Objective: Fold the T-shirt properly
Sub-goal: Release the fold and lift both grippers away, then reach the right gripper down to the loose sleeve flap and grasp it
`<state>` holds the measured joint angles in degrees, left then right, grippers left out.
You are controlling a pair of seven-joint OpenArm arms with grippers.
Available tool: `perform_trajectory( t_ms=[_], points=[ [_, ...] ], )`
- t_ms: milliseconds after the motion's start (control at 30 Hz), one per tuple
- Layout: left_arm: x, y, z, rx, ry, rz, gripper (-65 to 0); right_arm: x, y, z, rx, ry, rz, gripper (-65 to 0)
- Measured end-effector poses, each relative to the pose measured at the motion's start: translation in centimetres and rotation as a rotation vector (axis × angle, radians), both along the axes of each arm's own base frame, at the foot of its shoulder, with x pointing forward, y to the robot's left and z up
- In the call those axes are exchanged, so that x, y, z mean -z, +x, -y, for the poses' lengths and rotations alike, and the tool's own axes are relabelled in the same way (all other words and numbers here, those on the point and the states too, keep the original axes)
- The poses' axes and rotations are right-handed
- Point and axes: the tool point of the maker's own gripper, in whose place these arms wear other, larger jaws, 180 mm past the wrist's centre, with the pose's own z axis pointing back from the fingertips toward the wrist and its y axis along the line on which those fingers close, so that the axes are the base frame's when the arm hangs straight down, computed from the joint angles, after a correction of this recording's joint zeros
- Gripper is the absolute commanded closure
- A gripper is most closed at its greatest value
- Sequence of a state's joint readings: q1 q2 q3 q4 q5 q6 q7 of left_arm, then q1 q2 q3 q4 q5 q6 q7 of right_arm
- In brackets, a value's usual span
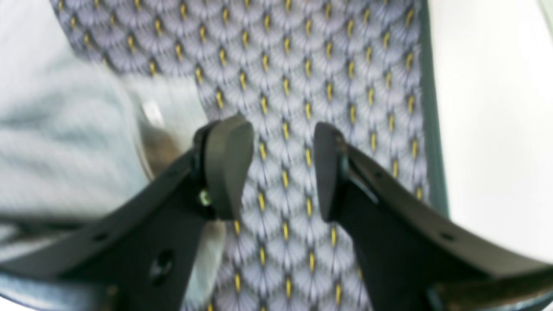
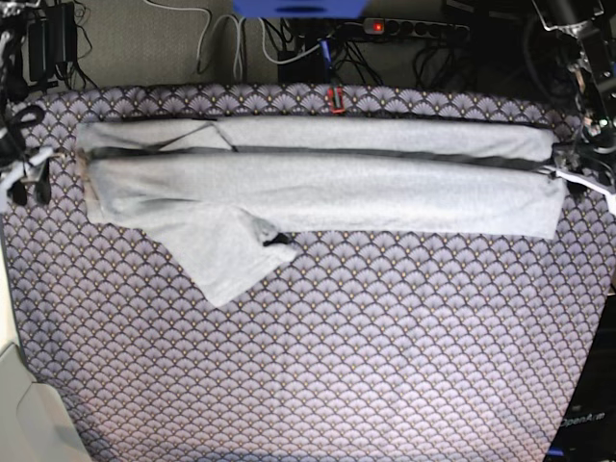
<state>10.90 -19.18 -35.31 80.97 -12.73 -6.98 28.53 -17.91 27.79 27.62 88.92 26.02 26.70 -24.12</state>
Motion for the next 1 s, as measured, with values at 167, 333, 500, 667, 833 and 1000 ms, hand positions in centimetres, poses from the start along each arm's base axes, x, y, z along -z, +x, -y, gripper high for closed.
perform_trajectory(
  t_ms=[167,333,500,667,833,1000],
  points=[
    [-0.6,-1.1,-1.8,-0.088,0.0,0.033,-34.2,-1.1,6.1,-5.6,-0.162,0.017,0.0,-28.1],
    [0.8,-2.0,-0.7,-0.073,-0.025,0.0,-34.2,-1.7,12.4,-11.6,-0.283,0.066,-0.009,-28.1],
    [2.3,-4.8,-0.6,-0.079,-0.025,-0.069,-34.2,1.9,13.7,-13.6,-0.31,0.117,-0.115,-28.1],
    [2.5,-5.3,-0.2,-0.085,-0.03,-0.063,-34.2,4.6,14.6,-15.9,-0.335,0.164,-0.143,-28.1],
    [3.2,-5.9,0.3,-0.089,-0.046,-0.079,-34.2,8.1,14.1,-18.2,-0.362,0.207,-0.184,-28.1],
    [3.3,-5.7,0.6,-0.087,-0.054,-0.075,-34.2,8.4,16.2,-18.9,-0.371,0.2,-0.186,-28.1]
  ],
)
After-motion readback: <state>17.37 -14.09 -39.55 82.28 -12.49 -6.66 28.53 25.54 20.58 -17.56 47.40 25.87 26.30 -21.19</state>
